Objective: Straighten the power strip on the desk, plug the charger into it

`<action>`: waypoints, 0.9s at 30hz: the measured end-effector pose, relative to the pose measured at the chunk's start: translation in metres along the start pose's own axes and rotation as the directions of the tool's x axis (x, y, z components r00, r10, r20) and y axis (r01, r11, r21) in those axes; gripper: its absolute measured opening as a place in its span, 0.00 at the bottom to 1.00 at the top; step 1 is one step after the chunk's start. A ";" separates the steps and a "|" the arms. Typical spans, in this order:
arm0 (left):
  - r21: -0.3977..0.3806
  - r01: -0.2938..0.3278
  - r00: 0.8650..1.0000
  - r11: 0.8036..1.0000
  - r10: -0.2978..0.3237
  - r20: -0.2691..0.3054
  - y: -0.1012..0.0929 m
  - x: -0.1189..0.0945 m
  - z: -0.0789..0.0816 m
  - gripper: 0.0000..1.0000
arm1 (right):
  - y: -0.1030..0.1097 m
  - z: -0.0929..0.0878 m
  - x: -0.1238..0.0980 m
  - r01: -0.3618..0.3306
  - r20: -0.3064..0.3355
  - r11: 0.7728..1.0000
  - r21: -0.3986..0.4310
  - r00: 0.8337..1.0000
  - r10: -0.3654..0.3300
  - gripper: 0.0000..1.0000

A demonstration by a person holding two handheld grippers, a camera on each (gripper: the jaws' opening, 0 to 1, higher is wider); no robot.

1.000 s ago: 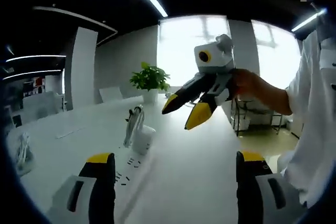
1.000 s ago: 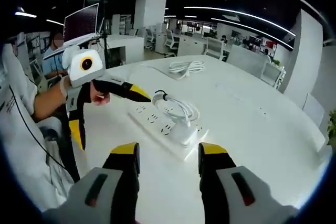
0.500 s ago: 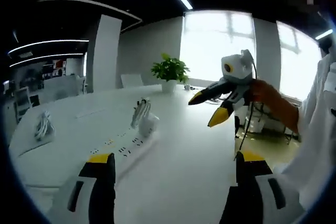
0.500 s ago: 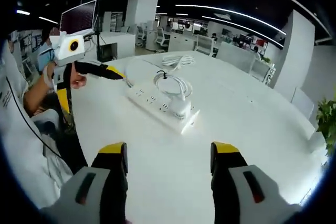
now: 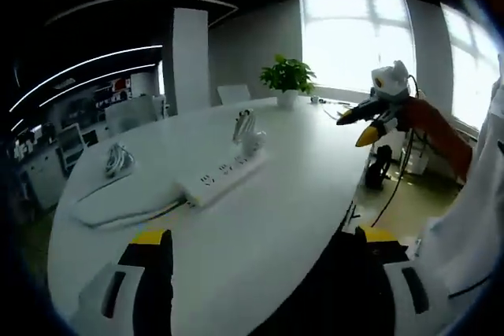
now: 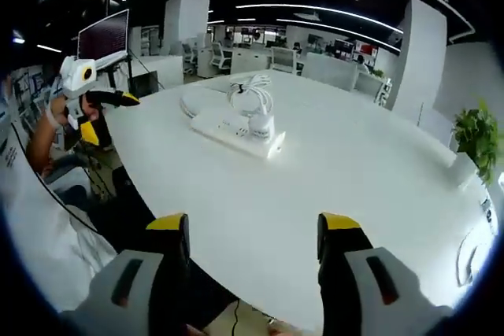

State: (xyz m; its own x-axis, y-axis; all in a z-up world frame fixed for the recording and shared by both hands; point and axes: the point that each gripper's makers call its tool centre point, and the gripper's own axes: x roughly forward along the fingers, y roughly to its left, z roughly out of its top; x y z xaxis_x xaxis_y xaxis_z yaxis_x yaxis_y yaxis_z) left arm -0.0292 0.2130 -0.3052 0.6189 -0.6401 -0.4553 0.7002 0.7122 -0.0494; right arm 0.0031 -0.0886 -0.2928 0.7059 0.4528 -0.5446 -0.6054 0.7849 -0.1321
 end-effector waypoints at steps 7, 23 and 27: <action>0.019 -0.075 0.997 0.997 0.075 0.001 -0.003 -0.038 -0.009 0.96 | 0.004 -0.014 -0.022 0.051 0.035 0.997 0.055 0.998 -0.052 0.66; 0.002 -0.082 0.996 0.997 0.082 0.024 -0.026 -0.058 -0.026 0.96 | 0.036 -0.012 -0.046 0.060 0.119 0.992 0.108 0.990 -0.073 0.65; 0.001 -0.086 0.996 0.996 0.086 0.028 -0.027 -0.059 -0.027 0.96 | 0.043 -0.009 -0.047 0.058 0.130 0.993 0.099 0.989 -0.070 0.65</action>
State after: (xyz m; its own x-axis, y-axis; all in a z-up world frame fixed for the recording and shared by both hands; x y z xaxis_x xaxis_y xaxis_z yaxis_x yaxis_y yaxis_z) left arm -0.0941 0.2393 -0.3009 0.6865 -0.5843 -0.4328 0.6447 0.7644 -0.0095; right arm -0.0595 -0.0798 -0.2810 0.7886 0.4475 -0.4218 -0.5243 0.8477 -0.0808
